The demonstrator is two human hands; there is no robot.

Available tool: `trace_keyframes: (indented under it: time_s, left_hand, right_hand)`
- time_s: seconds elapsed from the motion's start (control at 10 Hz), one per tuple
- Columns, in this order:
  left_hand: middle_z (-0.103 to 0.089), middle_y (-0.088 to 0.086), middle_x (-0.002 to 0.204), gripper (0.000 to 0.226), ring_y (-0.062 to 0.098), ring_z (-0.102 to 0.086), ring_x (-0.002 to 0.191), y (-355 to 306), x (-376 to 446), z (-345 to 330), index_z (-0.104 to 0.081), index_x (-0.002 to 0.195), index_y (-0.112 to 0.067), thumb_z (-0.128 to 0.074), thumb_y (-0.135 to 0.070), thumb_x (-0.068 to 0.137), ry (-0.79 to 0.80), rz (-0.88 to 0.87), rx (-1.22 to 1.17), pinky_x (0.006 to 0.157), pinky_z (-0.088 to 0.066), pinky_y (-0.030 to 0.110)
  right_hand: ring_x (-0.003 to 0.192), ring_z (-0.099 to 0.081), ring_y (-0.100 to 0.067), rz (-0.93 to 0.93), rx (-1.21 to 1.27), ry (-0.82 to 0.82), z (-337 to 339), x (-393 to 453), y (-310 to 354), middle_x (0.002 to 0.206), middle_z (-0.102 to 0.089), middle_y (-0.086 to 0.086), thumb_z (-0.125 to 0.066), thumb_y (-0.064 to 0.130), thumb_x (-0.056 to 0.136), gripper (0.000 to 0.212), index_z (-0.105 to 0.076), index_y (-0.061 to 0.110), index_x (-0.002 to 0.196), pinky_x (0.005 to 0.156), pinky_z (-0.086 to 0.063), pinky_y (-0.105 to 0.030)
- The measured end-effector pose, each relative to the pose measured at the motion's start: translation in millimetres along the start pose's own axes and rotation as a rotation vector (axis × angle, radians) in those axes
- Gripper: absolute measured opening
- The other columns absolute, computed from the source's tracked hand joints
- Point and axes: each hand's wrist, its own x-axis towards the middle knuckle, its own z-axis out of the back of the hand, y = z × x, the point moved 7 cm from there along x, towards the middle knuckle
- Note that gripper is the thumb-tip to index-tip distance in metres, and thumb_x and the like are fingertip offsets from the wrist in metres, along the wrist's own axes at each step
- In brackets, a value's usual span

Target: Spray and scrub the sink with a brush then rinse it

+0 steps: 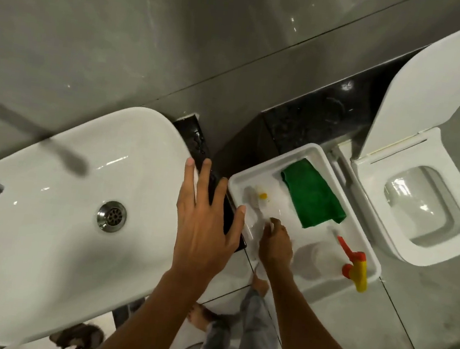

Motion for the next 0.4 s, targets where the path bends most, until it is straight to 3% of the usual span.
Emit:
trace_keyframes:
  time_s: [0.2,0.4]
  left_hand:
    - [-0.019,0.011,0.179,0.062,0.036,0.001,0.169,-0.7,0.8,-0.8,-0.056,0.152,-0.016,-0.048,-0.057,0.106,0.004,-0.017,0.021,0.126,-0.034,0.067]
    - [-0.019,0.011,0.18,0.062,0.034,0.004,0.169,-1.5,0.3,5.4,-0.055,0.153,-0.018,-0.047,-0.058,0.107,0.0,0.008,0.013,0.128,-0.033,0.065]
  right_hand:
    - [0.128,-0.054,-0.029,0.033,-0.06,-0.051,3.2,0.0,5.2,0.144,-0.056,-0.012,-0.042,0.027,0.113,0.04,-0.059,0.012,0.146,0.106,-0.05,-0.045]
    - [0.14,-0.053,-0.029,0.043,0.019,-0.086,14.2,-13.4,10.7,0.154,-0.053,-0.011,-0.052,0.024,0.11,0.044,-0.053,0.012,0.152,0.115,-0.046,-0.045]
